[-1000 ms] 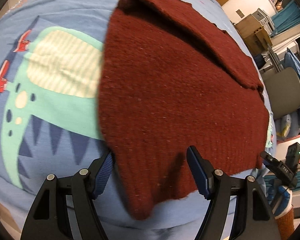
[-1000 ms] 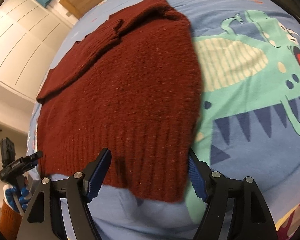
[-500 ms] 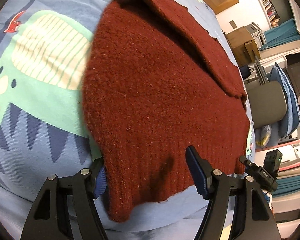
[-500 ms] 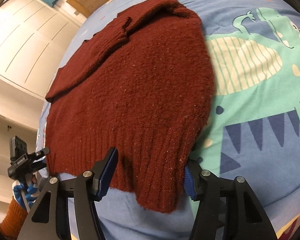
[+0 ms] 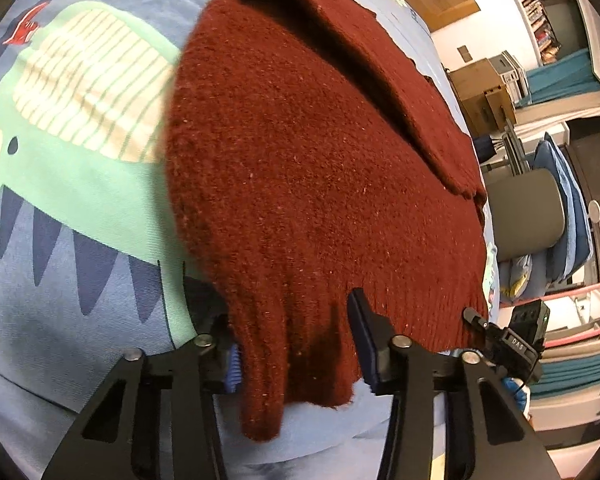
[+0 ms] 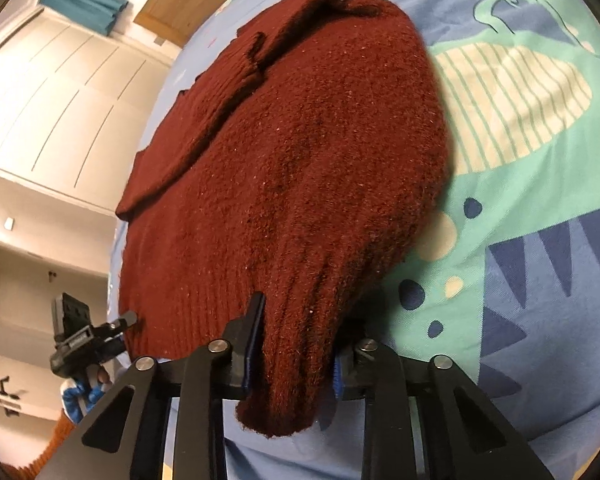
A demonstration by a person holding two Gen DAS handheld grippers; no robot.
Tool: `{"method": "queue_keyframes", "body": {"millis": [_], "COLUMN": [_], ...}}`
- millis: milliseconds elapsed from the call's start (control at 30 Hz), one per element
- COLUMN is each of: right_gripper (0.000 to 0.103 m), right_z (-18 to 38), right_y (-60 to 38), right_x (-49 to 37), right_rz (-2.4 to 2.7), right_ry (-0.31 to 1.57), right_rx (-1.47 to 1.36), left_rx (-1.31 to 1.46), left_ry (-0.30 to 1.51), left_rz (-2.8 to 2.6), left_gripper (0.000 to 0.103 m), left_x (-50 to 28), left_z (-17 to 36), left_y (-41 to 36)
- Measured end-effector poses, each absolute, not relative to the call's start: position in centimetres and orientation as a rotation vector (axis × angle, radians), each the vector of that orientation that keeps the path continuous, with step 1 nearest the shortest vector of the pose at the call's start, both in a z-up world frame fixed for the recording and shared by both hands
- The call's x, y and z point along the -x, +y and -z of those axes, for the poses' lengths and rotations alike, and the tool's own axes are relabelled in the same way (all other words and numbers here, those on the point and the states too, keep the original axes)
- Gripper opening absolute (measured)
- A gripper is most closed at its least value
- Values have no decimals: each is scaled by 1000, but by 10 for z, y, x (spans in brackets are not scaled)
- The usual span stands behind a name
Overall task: Fold small clothes
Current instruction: 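Close both grippers on the ribbed hem, side by side, then lift the hem with both grippers and fold it over toward the collar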
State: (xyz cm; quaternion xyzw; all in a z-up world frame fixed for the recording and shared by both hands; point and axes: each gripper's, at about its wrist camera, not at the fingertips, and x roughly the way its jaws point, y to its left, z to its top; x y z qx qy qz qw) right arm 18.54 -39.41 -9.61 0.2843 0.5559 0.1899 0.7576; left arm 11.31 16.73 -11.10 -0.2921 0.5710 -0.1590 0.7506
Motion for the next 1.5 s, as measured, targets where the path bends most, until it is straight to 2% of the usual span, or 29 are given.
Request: {"method": "queue_keyframes", "body": {"millis": [100,167,267,833,1500], "right_gripper": [18,16,15,13,13], "right_z": [96,94,90,62,16], "right_y": [-397,-399,-400,-403,-413], "right_x": [-183,-180,-178,-174,-216], "right_rz": [-405,-397,-389,-421,-452], "right_ry": [1207,1199,1188,1127,1005], "right_rx": [-621,-613,-608,-585,-615], "left_rx": [635,629,612,646,665], "left_ry": [1246,1245,1228,1157,980], "left_rz": [338,329,326,379,453], "left_gripper": [27,17,14,13,9], "left_x": [-110,-109,-107,-107,-144], "left_z": [111,111,108,89,14], "left_y": [168,168,165,156,171]}}
